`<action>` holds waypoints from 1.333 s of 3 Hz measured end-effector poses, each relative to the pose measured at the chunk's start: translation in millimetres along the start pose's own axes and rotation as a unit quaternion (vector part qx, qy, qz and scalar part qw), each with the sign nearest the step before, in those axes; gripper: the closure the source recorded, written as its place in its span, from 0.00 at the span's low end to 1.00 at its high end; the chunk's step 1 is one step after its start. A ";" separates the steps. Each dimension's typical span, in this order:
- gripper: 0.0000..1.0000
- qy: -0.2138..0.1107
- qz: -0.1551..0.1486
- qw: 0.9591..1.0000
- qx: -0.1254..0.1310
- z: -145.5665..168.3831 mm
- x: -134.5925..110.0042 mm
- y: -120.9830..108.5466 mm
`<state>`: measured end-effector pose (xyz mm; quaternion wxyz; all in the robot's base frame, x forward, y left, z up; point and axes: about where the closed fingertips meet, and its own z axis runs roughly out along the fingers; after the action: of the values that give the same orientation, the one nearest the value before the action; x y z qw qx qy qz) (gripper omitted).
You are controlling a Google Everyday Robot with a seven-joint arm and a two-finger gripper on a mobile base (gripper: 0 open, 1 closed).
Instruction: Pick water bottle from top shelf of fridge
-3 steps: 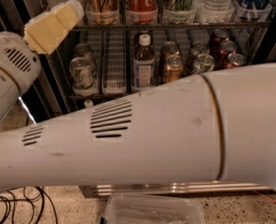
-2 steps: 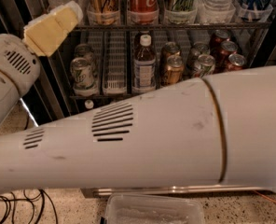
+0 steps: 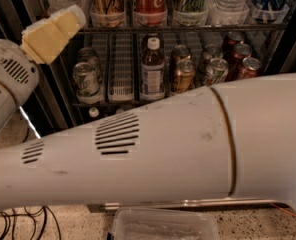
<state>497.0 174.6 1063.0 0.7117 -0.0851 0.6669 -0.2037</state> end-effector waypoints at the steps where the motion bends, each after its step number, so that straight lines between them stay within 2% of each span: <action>1: 0.00 0.007 0.014 1.000 -0.019 -9.0 2.8 16.3; 2: 0.00 0.019 0.024 0.999 -0.038 -17.0 9.4 27.9; 4: 0.00 0.019 0.024 0.999 -0.038 -16.5 10.3 26.0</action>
Offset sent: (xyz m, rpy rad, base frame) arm -0.0834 -0.0843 -0.0554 0.5654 -0.0106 -0.5319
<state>485.7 196.5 1041.8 0.7002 -0.0918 0.6891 -0.1626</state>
